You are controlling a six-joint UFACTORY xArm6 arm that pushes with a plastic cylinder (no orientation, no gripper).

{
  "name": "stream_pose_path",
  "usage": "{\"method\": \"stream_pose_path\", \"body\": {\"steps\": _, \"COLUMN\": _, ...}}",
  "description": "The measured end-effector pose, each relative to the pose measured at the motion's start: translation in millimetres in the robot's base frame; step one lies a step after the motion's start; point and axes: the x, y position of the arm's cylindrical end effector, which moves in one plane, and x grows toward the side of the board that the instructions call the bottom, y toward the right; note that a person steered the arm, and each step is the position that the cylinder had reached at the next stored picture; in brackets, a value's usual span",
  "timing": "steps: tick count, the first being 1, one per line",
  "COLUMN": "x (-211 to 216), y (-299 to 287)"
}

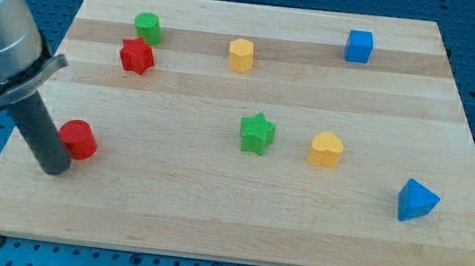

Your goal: Place the red circle below the red star

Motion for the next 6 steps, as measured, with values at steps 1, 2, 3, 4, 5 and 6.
{"method": "stream_pose_path", "body": {"steps": 1, "x": -5.9, "y": -4.3}}
{"method": "stream_pose_path", "body": {"steps": 2, "x": -27.3, "y": 41.2}}
{"method": "stream_pose_path", "body": {"steps": 3, "x": -42.8, "y": 50.9}}
{"method": "stream_pose_path", "body": {"steps": 4, "x": -45.6, "y": 36.8}}
{"method": "stream_pose_path", "body": {"steps": 5, "x": -46.5, "y": 29.4}}
{"method": "stream_pose_path", "body": {"steps": 6, "x": -60.7, "y": 44.3}}
